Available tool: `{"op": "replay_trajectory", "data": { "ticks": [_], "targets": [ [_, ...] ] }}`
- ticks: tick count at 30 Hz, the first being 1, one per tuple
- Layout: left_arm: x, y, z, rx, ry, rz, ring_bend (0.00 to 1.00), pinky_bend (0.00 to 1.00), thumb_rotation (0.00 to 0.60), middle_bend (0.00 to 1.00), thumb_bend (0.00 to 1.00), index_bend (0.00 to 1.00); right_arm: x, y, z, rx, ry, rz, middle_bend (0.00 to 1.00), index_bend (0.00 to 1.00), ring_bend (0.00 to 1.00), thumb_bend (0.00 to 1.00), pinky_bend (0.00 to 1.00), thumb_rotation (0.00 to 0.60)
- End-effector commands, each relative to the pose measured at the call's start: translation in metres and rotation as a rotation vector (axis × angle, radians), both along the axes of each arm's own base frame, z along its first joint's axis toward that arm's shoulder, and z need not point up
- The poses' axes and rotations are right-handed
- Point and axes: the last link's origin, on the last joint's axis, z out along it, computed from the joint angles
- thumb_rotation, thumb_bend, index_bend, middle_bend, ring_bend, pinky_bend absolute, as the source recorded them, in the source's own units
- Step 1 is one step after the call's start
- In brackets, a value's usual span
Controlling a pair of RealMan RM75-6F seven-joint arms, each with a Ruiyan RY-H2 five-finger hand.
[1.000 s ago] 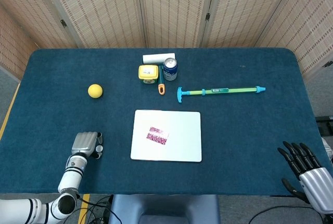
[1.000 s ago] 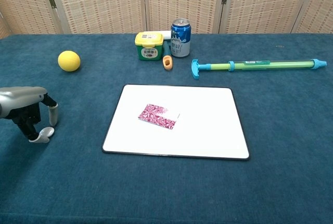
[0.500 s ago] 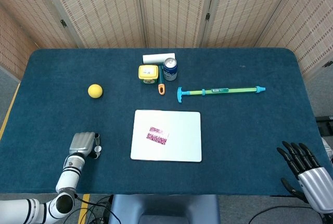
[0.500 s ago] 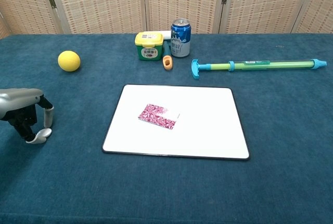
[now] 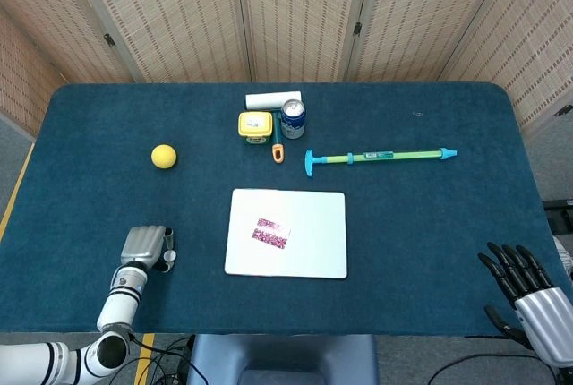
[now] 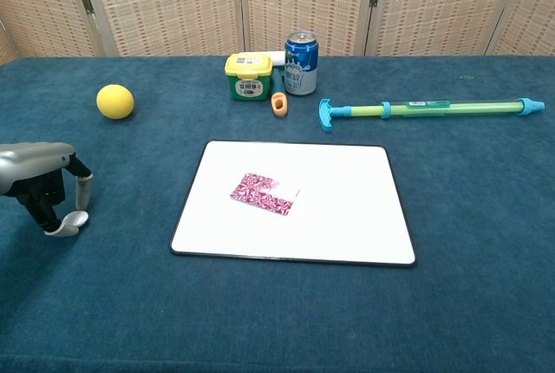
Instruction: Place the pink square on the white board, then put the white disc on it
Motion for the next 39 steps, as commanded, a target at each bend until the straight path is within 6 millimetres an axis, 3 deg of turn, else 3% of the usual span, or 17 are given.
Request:
{"op": "replay_trajectory", "data": {
  "ticks": [1, 9, 18, 27, 39],
  "targets": [
    [0.001, 0.0, 0.002, 0.003, -0.004, 0.001, 1.0, 1.0, 0.6, 1.0, 0.28, 0.62, 0.0, 0.0, 0.0, 0.001, 0.0, 0.002, 0.0, 0.0, 0.0, 0.24, 0.0, 0.6],
    [0.025, -0.002, 0.008, 0.011, -0.015, -0.062, 1.0, 1.0, 0.6, 1.0, 0.28, 0.62, 0.001, 0.001, 0.001, 0.001, -0.007, 0.008, 0.0, 0.0, 0.0, 0.24, 0.0, 0.6],
    [0.088, -0.001, 0.001, -0.018, -0.025, -0.163, 1.0, 1.0, 0.6, 1.0, 0.28, 0.62, -0.001, 0.001, 0.006, 0.01, -0.028, 0.009, 0.0, 0.0, 0.0, 0.24, 0.0, 0.6],
    [0.138, 0.004, -0.017, -0.077, -0.021, -0.206, 1.0, 1.0, 0.6, 1.0, 0.28, 0.61, -0.002, 0.003, 0.011, 0.005, -0.047, 0.014, 0.0, 0.0, 0.0, 0.24, 0.0, 0.6],
    [0.172, 0.011, -0.037, -0.114, -0.022, -0.239, 1.0, 1.0, 0.6, 1.0, 0.28, 0.61, -0.005, 0.002, 0.017, -0.004, -0.068, 0.004, 0.0, 0.0, 0.0, 0.24, 0.0, 0.6]
  ]
}}
